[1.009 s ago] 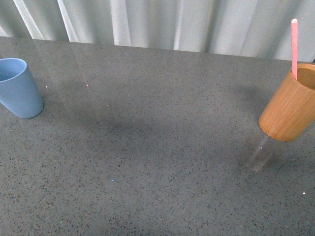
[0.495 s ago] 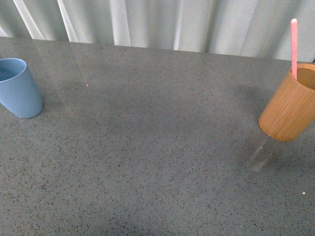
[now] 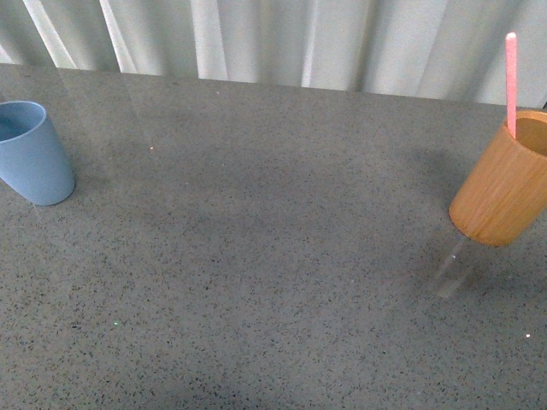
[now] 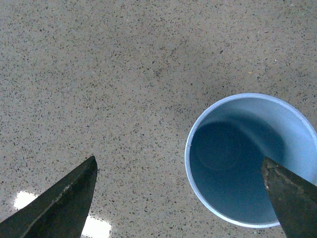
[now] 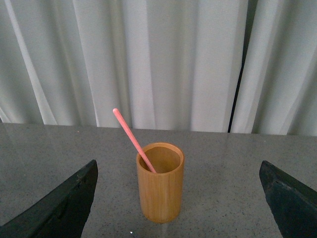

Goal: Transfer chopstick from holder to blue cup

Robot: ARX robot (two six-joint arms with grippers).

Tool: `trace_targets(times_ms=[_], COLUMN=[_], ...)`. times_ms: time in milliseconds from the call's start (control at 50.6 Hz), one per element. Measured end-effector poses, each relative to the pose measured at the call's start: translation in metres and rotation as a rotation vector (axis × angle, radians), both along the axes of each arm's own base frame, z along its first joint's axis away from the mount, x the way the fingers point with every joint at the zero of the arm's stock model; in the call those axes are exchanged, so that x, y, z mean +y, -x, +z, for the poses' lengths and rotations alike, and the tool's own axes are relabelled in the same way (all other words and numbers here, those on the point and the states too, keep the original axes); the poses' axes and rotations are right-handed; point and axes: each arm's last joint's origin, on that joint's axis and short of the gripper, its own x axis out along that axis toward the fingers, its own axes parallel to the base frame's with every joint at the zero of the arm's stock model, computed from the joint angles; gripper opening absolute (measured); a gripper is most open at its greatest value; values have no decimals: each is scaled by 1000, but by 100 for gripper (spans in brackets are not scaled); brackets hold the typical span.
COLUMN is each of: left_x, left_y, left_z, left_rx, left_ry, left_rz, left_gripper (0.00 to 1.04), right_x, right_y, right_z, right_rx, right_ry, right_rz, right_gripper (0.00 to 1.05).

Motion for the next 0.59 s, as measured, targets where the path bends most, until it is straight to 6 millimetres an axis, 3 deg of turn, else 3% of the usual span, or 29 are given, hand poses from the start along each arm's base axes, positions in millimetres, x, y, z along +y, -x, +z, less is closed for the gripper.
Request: trace_targets(times_ms=[534, 593], left_x=[4, 2], left_y=[-22, -23], left_z=[-27, -27], left_rx=[75, 76], left_ry=[17, 25], left_rz=[39, 41], left_gripper=[98, 92], right_x=[0, 0], right_y=[0, 0], right_z=[0, 0], right_rx=[0, 0], right_ry=[0, 0], right_rz=[0, 0], right_gripper=[95, 95])
